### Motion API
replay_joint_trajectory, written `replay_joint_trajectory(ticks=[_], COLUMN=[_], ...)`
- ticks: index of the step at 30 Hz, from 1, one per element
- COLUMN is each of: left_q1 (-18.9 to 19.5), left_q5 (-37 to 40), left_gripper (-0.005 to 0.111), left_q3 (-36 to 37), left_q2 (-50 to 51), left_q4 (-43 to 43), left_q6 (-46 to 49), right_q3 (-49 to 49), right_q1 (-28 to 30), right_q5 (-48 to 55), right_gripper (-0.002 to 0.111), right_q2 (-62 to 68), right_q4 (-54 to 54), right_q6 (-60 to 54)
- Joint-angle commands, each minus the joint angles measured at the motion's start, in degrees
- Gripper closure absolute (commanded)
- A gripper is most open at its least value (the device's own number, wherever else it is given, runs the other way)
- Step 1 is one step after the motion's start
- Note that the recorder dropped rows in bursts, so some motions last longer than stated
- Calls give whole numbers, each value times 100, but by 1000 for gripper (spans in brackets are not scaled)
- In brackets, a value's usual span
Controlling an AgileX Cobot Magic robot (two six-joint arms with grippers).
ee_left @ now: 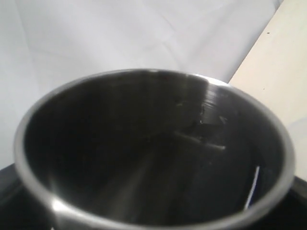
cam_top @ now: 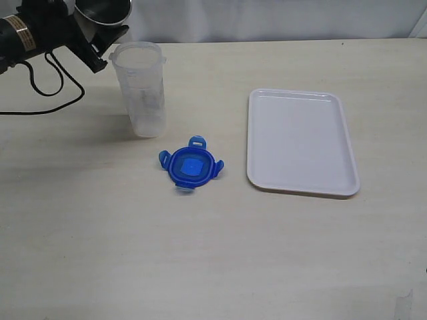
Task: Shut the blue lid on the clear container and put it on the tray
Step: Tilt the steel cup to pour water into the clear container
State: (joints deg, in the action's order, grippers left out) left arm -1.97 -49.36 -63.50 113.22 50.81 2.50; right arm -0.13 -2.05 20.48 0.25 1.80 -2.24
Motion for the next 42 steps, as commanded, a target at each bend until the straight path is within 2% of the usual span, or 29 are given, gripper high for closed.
replay_joint_trajectory(ticks=[1,29,42], left_q1=[-1,-1,-1], left_q5=[-420,-471,-471], left_gripper=[107,107,107], left_q3=[-81,-81,-81], left_q2=[-129,-129,-129], left_q4=[-174,-221,-221], left_q6=[441,2621,2635], right_q3=[13,13,13], right_q1=[-10,-10,-10], right_q5=[-62,-62,-62], right_gripper=[104,104,104], right_q2=[-25,-25,-25], right_q4=[-10,-10,-10], right_q6=[9,9,9])
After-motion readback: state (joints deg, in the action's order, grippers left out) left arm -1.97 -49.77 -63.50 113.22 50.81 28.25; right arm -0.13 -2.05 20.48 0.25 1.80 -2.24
